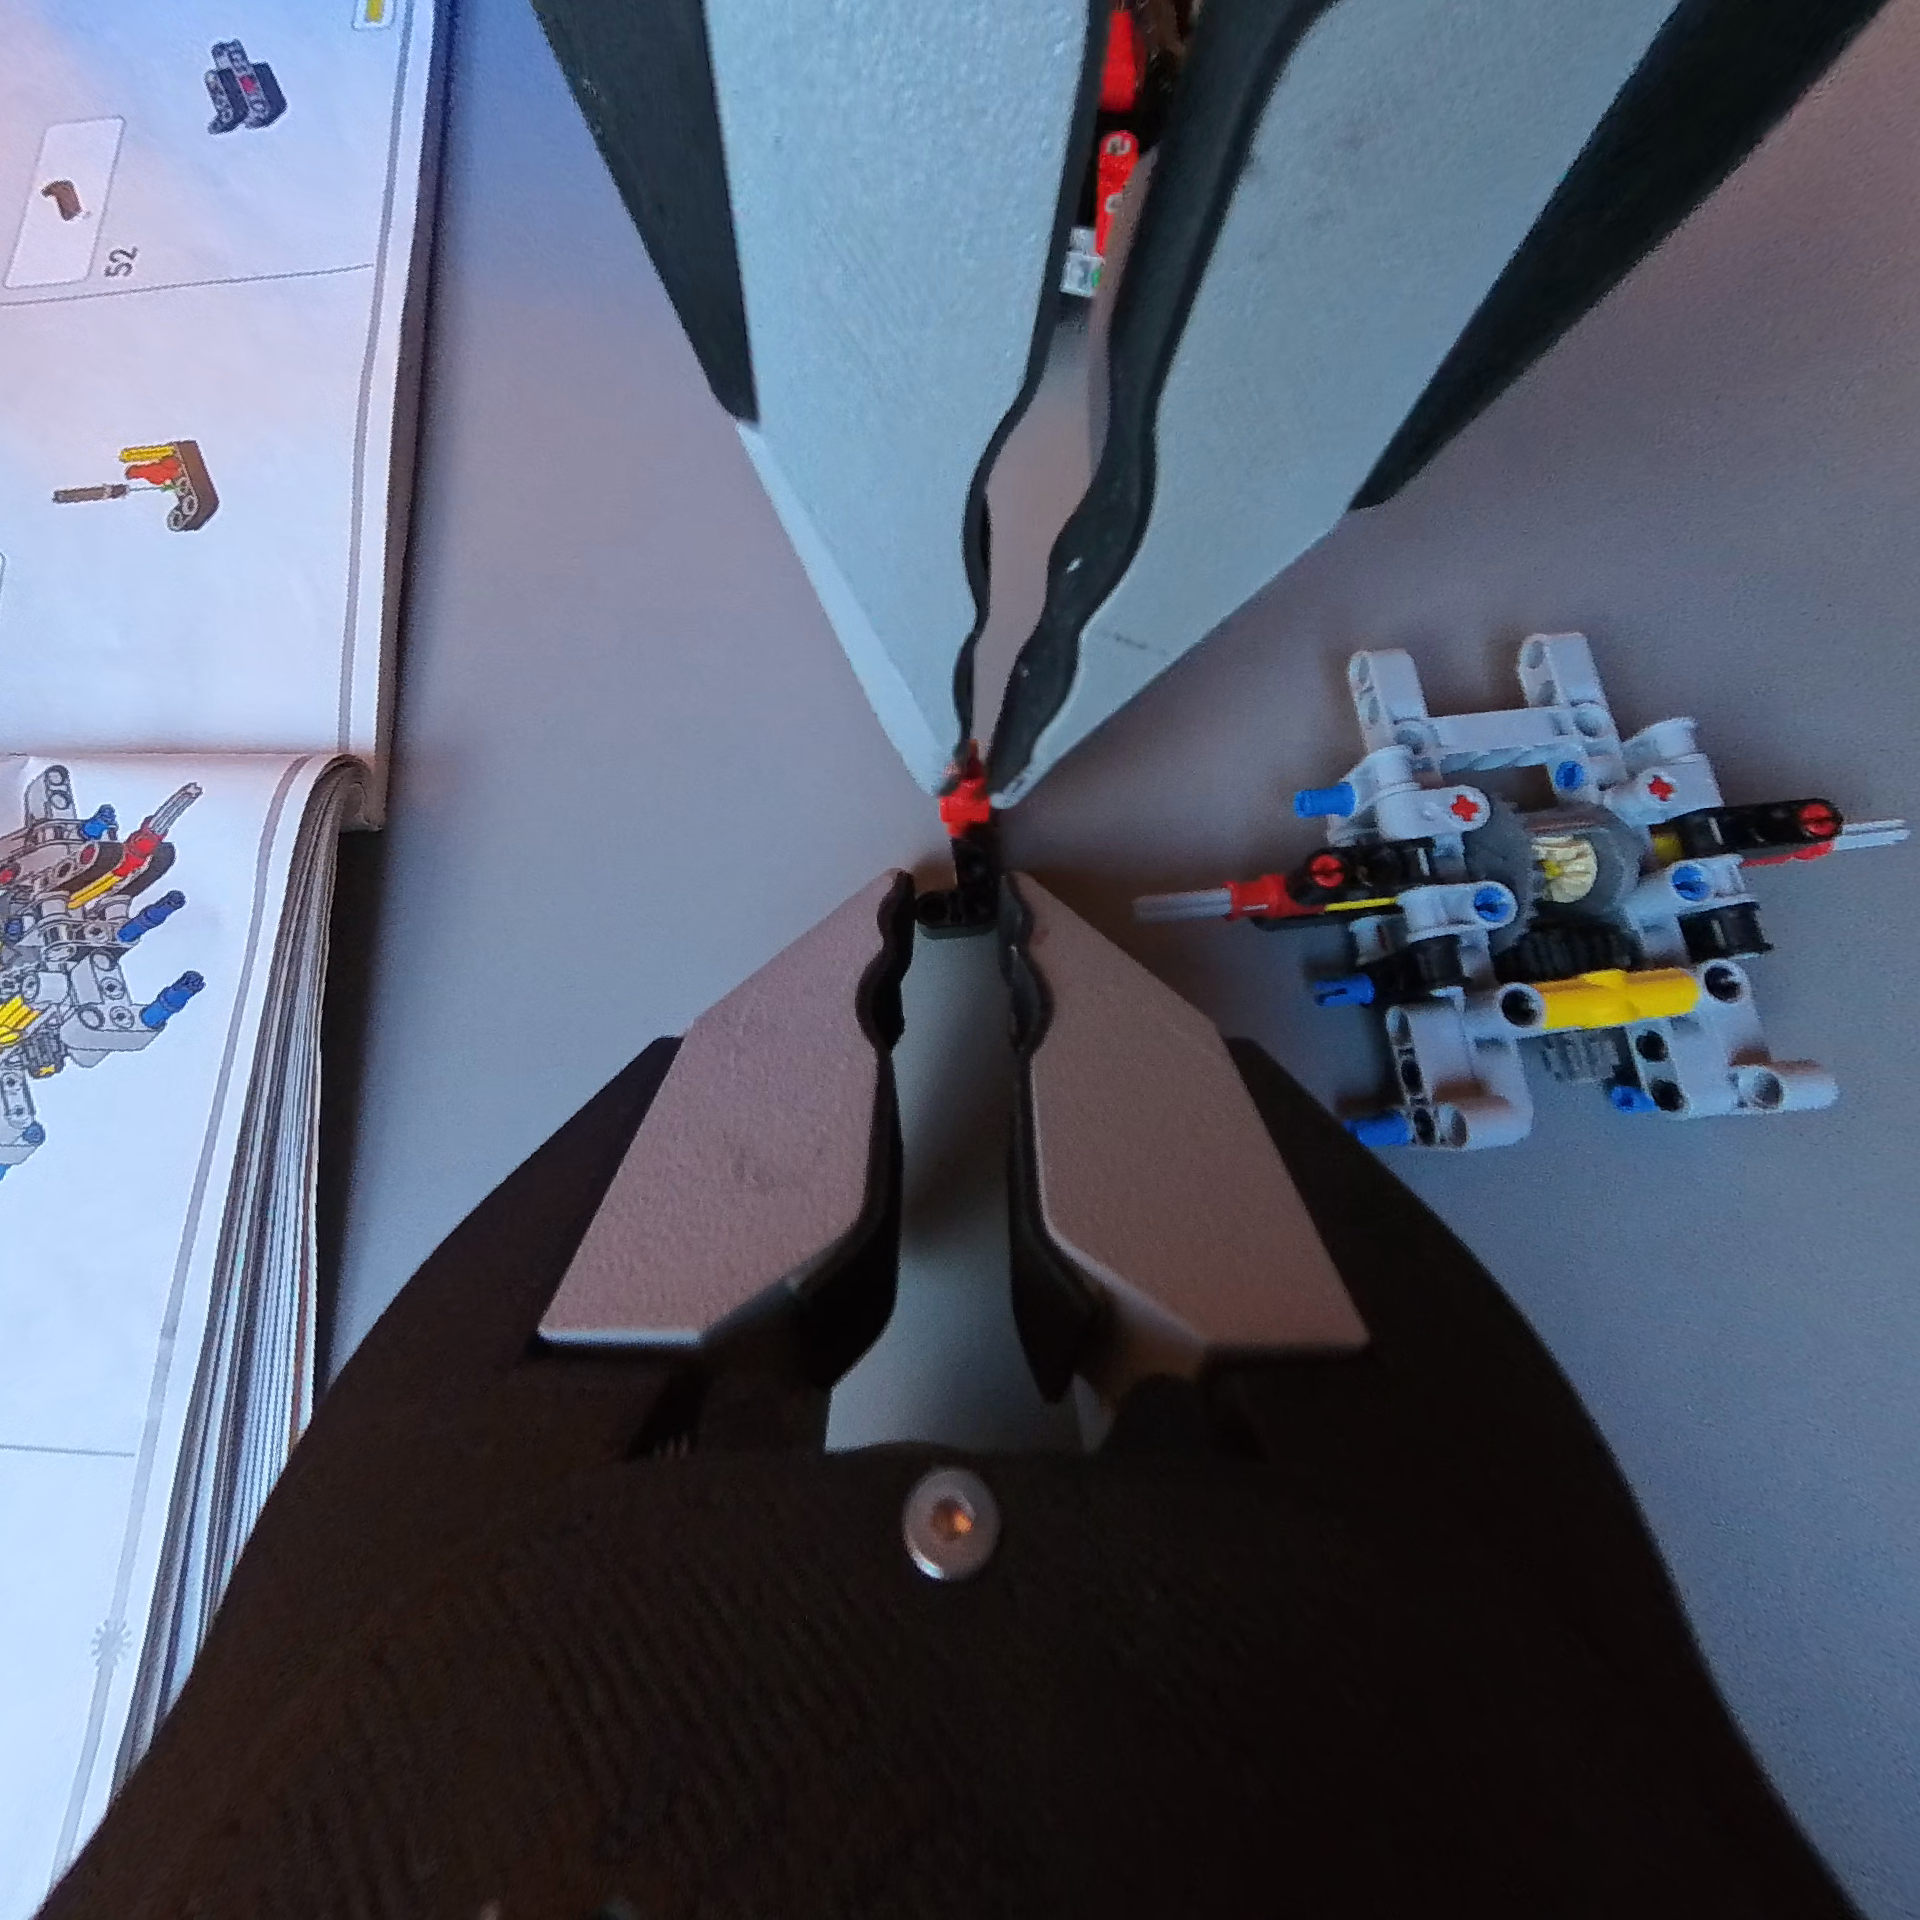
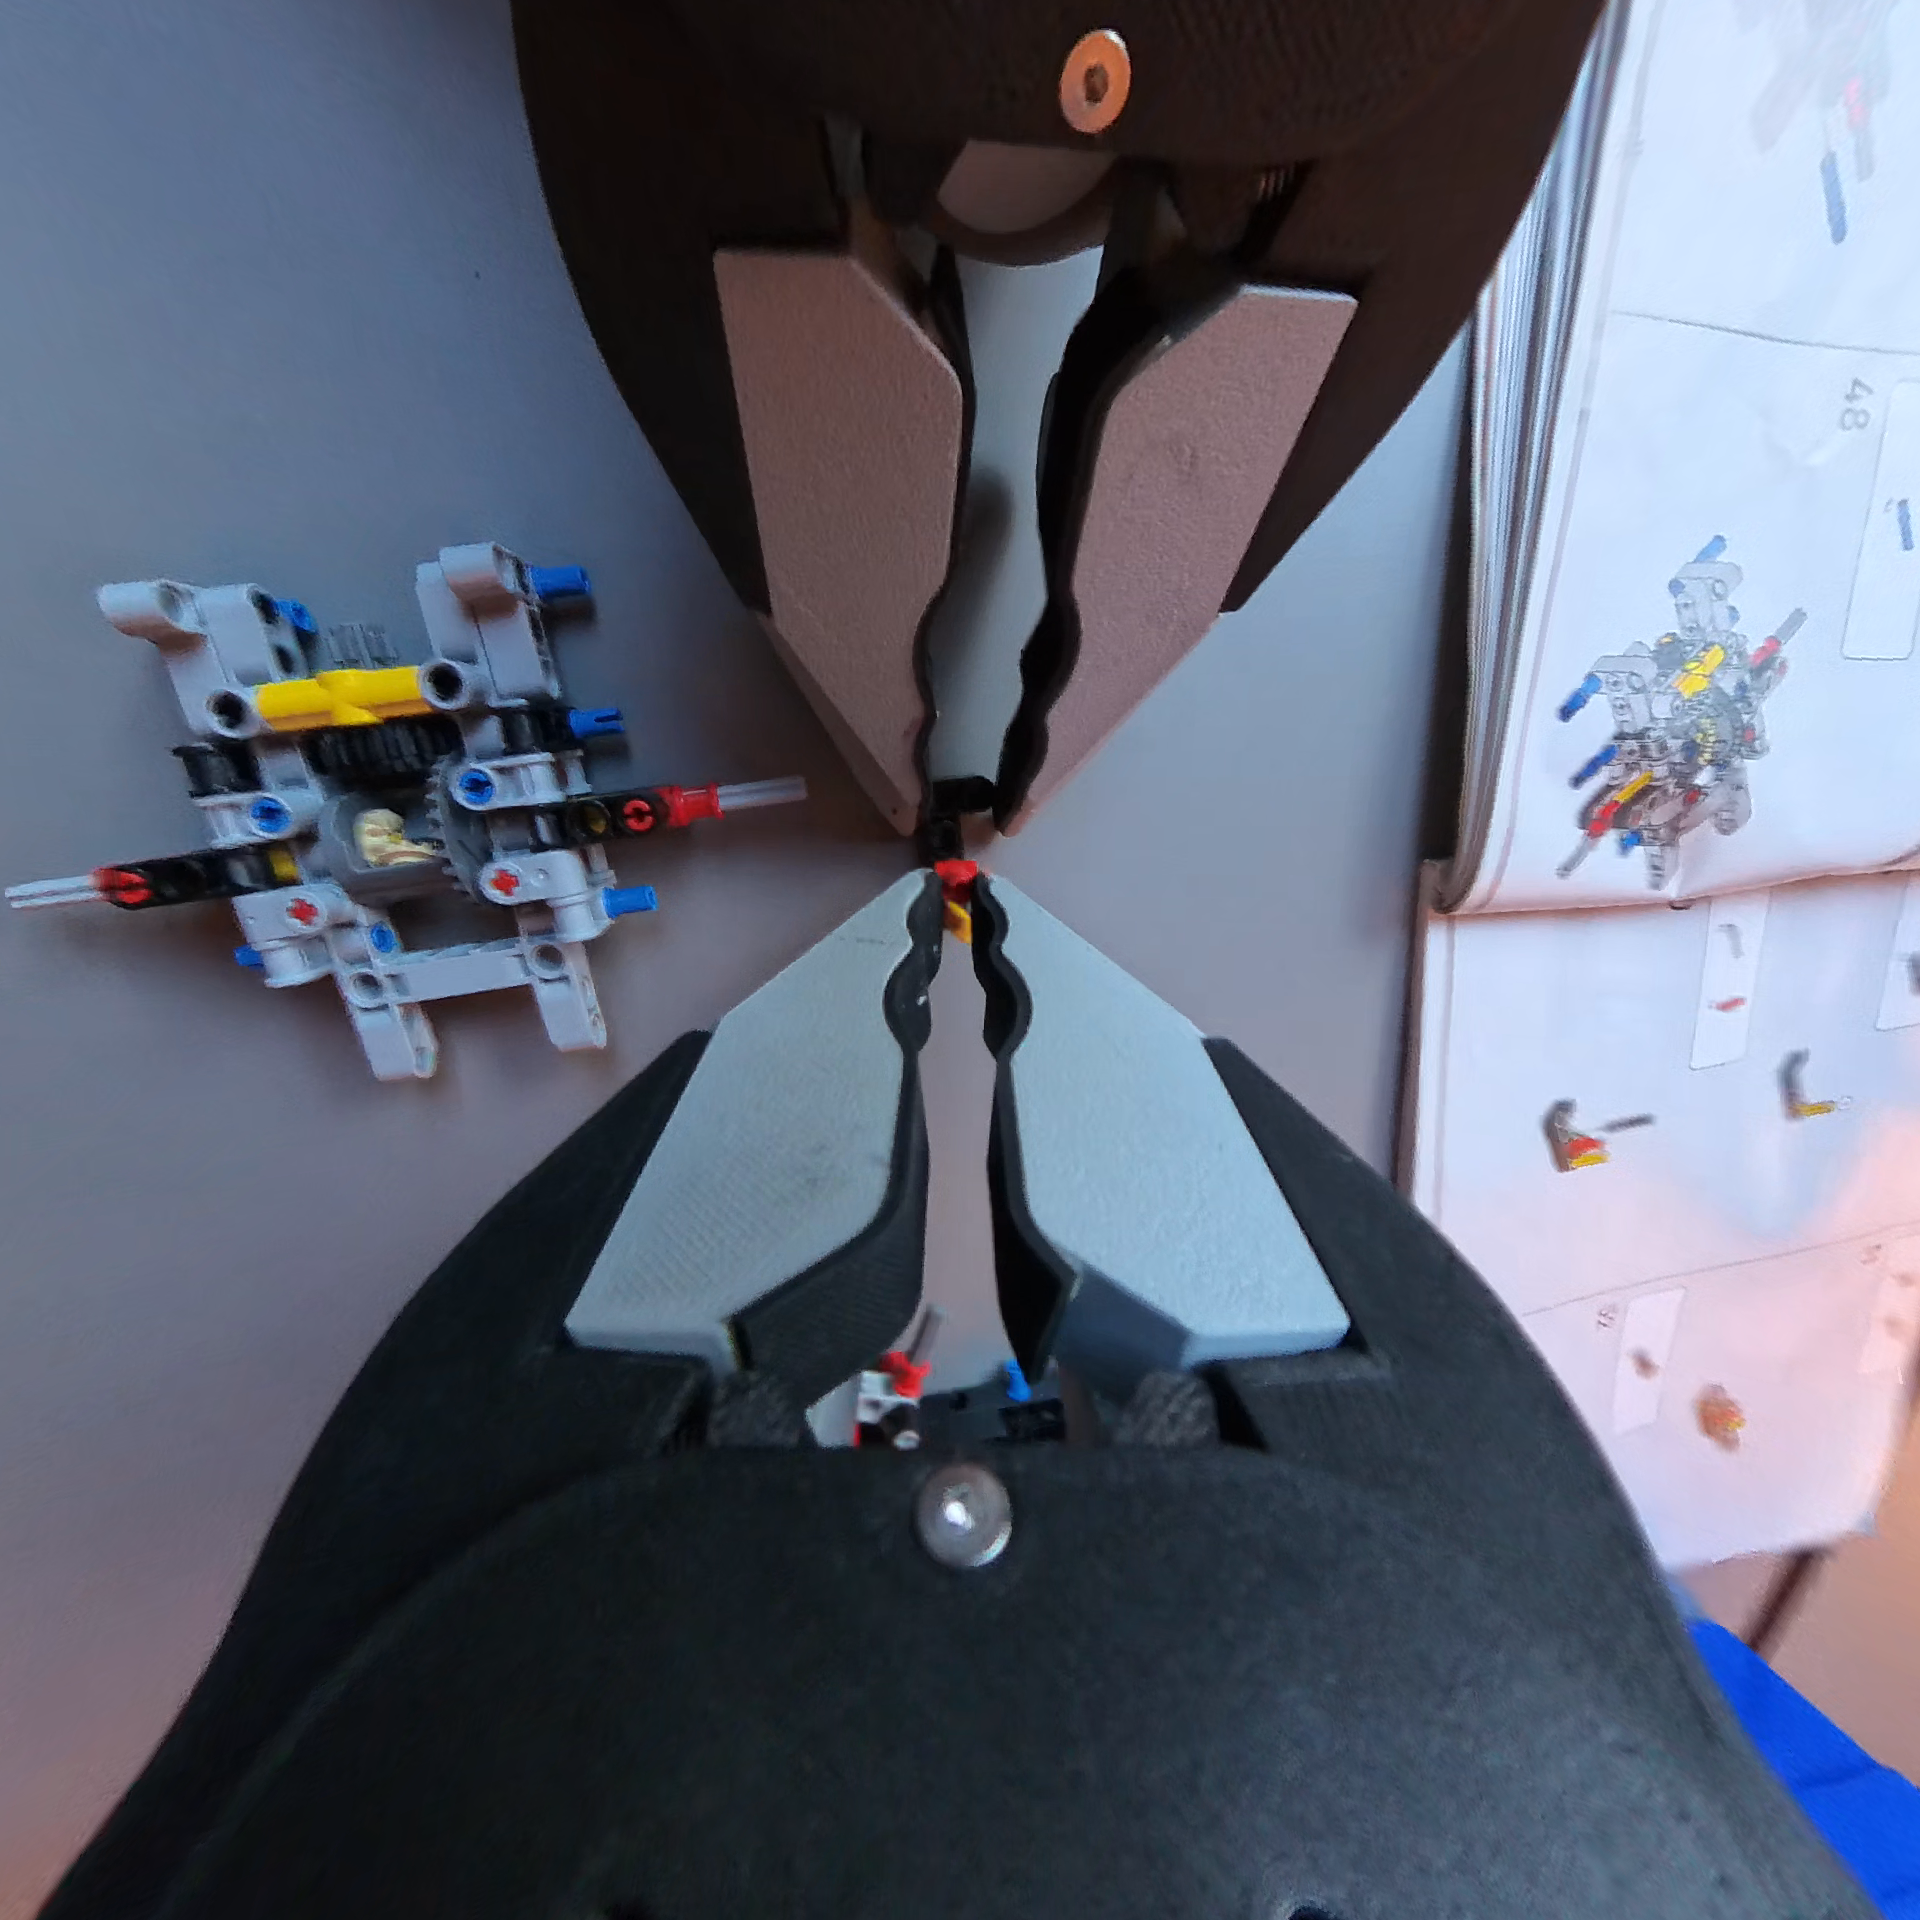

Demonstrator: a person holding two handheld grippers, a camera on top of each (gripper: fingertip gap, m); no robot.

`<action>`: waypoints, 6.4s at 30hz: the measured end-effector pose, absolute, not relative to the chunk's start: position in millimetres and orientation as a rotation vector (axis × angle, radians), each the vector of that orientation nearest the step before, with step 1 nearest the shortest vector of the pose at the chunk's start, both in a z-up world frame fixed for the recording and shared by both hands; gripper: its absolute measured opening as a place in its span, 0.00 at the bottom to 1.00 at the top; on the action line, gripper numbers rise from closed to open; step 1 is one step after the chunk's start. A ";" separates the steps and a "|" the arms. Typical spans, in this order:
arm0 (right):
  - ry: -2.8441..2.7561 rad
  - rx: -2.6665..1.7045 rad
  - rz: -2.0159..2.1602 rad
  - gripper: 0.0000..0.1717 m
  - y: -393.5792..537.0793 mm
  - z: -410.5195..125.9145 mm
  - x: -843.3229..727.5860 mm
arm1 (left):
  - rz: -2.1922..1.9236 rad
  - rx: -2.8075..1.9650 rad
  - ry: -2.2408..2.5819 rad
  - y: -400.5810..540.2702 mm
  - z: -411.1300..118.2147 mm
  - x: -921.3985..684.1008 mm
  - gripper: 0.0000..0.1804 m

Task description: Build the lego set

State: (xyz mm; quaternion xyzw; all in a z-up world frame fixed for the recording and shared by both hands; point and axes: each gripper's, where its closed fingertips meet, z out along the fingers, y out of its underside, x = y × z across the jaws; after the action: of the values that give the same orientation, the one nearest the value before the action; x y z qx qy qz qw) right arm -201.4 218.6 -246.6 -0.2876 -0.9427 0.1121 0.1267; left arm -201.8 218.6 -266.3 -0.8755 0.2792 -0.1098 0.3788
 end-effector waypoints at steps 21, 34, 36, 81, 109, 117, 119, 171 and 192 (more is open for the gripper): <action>-2.795 -0.699 0.280 0.01 222.3 -249.0 -201.0 | -0.274 -2.254 0.649 220.3 -265.8 -207.0 0.07; -2.797 -0.565 0.183 0.01 220.8 -249.2 -202.5 | -0.365 -2.280 0.578 219.8 -265.6 -208.6 0.07; -2.828 -0.560 0.140 0.01 222.2 -249.2 -201.8 | -0.395 -2.286 0.549 220.0 -265.1 -208.6 0.07; -2.916 -0.517 0.115 0.00 223.0 -247.8 -205.4 | -0.489 -2.302 0.461 220.6 -264.3 -210.7 0.07; -2.815 -0.802 0.450 0.00 222.9 -242.7 -206.1 | -0.464 -2.298 0.464 220.7 -264.1 -211.4 0.07; -2.757 -0.834 0.461 0.00 224.8 -239.4 -203.0 | -0.436 -2.296 0.480 220.5 -264.2 -211.2 0.07; -2.770 -0.814 0.414 0.00 223.2 -239.4 -203.6 | -0.441 -2.295 0.482 220.2 -264.1 -210.9 0.10; -2.617 -0.951 0.678 0.01 213.0 -223.3 -210.4 | -0.382 -2.083 0.552 216.3 -234.8 -204.5 0.01; -2.639 -0.925 0.631 0.00 214.5 -226.7 -209.1 | -0.361 -2.099 0.567 215.9 -238.2 -204.9 0.01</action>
State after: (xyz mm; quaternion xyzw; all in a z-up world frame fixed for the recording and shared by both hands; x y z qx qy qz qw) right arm -209.1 214.5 -226.7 -0.3197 -0.9119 0.2179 0.1370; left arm -204.9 215.9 -238.2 -0.8495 0.2297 -0.1460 0.4519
